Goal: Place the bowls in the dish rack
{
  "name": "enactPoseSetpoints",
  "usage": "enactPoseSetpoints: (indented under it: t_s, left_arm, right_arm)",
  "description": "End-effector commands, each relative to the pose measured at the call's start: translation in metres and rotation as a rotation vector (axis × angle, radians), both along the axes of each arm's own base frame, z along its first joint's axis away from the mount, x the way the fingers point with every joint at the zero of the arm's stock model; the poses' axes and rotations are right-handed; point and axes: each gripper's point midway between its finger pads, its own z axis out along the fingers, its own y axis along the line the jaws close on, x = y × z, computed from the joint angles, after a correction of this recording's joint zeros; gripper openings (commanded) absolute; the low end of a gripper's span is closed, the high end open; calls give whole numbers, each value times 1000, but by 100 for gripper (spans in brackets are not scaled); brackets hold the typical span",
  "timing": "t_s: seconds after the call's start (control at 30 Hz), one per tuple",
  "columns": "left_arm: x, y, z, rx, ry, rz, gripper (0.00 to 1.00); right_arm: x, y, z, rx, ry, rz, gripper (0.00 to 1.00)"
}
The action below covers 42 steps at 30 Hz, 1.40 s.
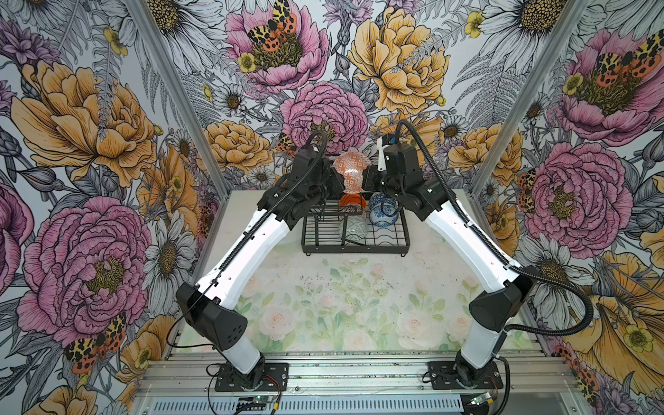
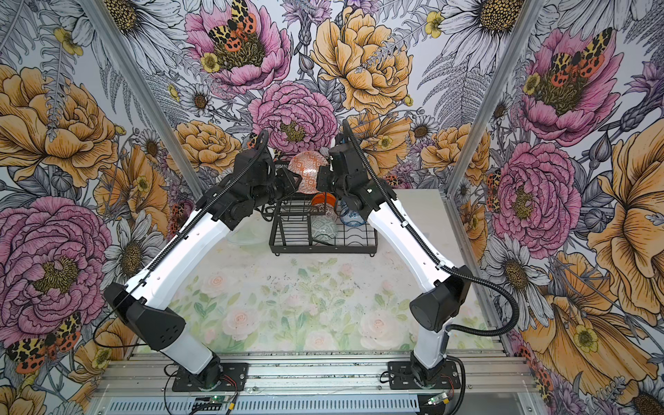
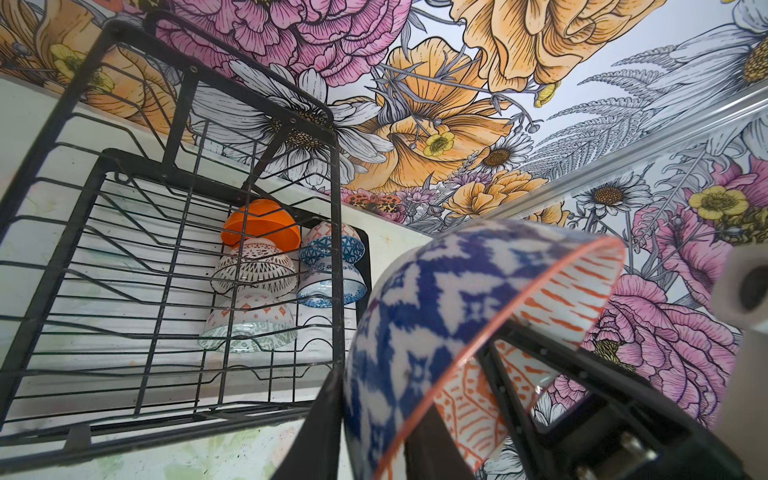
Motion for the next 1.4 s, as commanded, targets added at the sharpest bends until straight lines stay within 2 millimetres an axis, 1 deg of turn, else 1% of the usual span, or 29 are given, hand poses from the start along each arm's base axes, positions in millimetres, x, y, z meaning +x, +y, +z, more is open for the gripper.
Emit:
enactPoseSetpoints:
  t_s: [0.0, 0.03, 0.17, 0.27, 0.4, 0.57, 0.67, 0.77, 0.87, 1.0, 1.1, 1.17, 1.2, 1.37]
  left_arm:
    - [2, 4, 14, -25, -47, 16, 28]
    - [2, 5, 14, -23, -48, 19, 27]
    - [1, 7, 17, -33, -54, 28, 14]
    - [-1, 9, 19, -38, -58, 33, 12]
    - [-5, 13, 19, -36, -61, 44, 0]
    - [-11, 21, 24, -42, -86, 73, 0]
    - [-13, 28, 29, -44, -110, 106, 0]
    - [-14, 36, 33, -32, -137, 143, 0]
    - [-12, 50, 41, -4, -180, 207, 0]
    - [-9, 72, 58, 38, -265, 295, 0]
    - [-2, 88, 69, 45, -295, 339, 0]
    - [2, 96, 75, 68, -314, 357, 0]
    - [3, 100, 79, 88, -328, 370, 0]
    - [11, 115, 100, 150, -439, 445, 0]
  right_arm:
    - [-10, 22, 27, 65, -58, 74, 0]
    - [-12, 25, 27, 66, -57, 81, 0]
    - [-16, 31, 25, 62, -55, 93, 0]
    - [-17, 30, 25, 60, -54, 86, 0]
    - [-18, 28, 22, 61, -46, 77, 0]
    - [-19, 30, 17, 78, -23, 79, 0]
    - [-20, 30, 19, 92, -18, 82, 10]
    - [-20, 25, 26, 113, -23, 71, 25]
    - [-18, 20, 33, 160, -12, 60, 43]
    - [-17, 10, 41, 224, 7, 43, 73]
    - [-17, 4, 44, 252, 19, 34, 89]
    - [-18, -1, 47, 269, 20, 29, 97]
    - [-19, -3, 48, 276, 22, 24, 99]
    - [-22, -13, 62, 341, 26, 3, 99]
